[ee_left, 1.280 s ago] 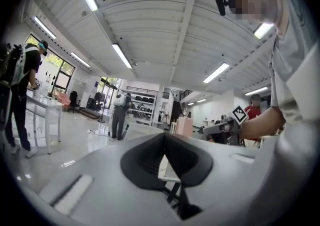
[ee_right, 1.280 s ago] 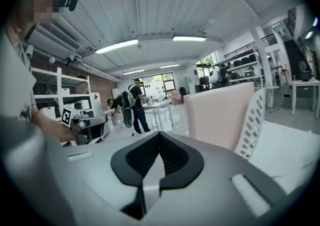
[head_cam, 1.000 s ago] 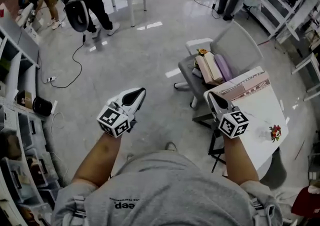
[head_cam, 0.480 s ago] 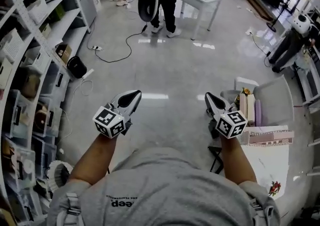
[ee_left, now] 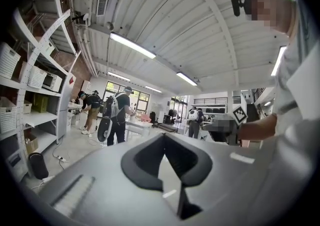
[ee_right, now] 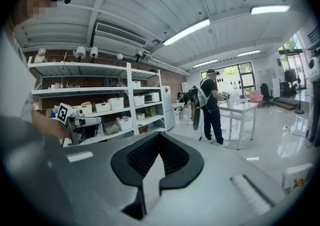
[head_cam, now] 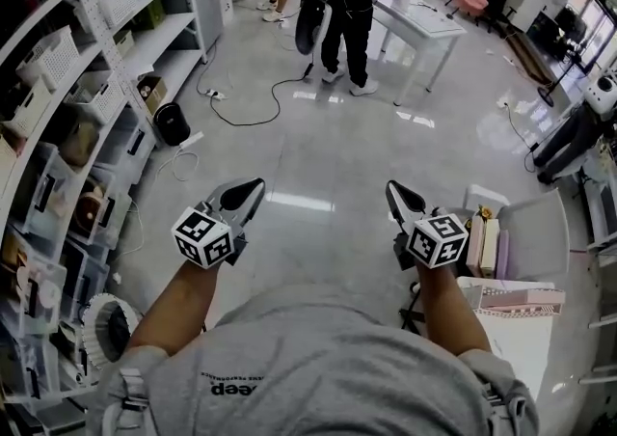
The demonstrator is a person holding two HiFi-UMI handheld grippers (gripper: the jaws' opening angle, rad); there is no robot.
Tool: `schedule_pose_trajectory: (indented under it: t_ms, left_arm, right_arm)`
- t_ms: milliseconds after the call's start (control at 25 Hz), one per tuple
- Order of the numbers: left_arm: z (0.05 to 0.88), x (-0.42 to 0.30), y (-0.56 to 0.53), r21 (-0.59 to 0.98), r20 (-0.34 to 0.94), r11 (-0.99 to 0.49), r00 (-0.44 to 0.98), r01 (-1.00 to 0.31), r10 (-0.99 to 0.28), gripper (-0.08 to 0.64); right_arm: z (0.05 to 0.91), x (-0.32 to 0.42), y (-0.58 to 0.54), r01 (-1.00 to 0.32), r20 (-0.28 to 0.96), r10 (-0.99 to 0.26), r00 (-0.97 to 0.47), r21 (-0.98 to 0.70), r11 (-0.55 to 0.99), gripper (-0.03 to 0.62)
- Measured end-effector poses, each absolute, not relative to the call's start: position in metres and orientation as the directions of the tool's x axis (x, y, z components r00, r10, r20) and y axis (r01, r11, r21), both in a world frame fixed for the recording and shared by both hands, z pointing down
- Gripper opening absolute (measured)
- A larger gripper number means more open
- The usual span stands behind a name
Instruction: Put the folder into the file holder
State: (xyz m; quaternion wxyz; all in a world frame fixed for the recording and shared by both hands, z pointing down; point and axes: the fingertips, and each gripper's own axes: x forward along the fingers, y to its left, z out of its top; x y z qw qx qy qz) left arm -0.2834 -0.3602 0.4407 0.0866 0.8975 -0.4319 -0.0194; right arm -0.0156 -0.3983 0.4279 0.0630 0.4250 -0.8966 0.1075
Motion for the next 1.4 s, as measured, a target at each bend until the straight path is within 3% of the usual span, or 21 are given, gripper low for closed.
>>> schedule_pose_trajectory:
  t_ms: [1400]
  left_arm:
    - [0.446,-0.247,-0.377,0.204,0.033,-0.669,0.688,-0.714,-0.725,0.058]
  right_arm:
    - [0.432,0.019,-0.390,-0.809,0.228,-0.777,-0.587,-0.125,0.574,0.003]
